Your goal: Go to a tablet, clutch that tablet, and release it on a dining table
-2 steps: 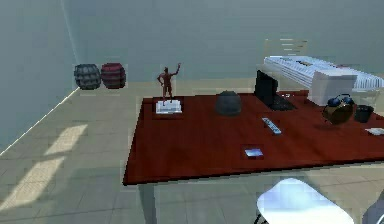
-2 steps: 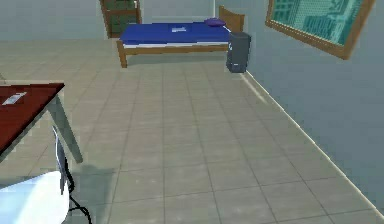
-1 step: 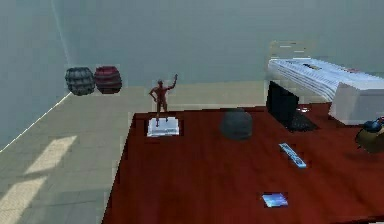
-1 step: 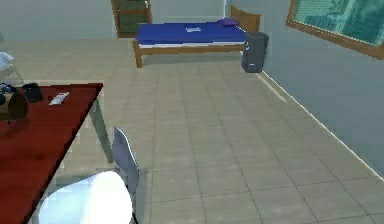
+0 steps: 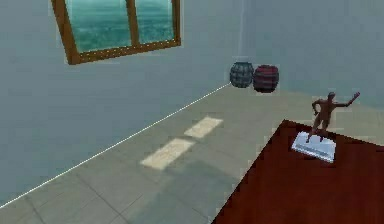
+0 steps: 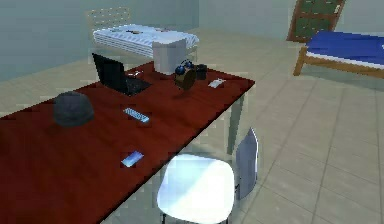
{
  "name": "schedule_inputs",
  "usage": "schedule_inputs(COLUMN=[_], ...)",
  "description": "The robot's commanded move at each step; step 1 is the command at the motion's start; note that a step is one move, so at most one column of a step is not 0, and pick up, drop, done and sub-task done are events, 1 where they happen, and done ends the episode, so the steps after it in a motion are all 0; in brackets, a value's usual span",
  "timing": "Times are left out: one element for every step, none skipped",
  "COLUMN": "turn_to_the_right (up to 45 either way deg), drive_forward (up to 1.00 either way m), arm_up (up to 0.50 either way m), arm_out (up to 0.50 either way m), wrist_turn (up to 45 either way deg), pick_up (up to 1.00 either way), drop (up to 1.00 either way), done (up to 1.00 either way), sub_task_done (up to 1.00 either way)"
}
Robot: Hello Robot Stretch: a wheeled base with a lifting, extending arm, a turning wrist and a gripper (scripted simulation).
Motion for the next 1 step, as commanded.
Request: schedule_inputs(turn_to_the_right=[-21.0], drive_forward=[0.00], arm_up=[0.00], arm_out=[0.00], wrist_turn=[0.0], pick_up=[0.00], drop=[0.00], done=[0.00], sub_task_done=[0.00])
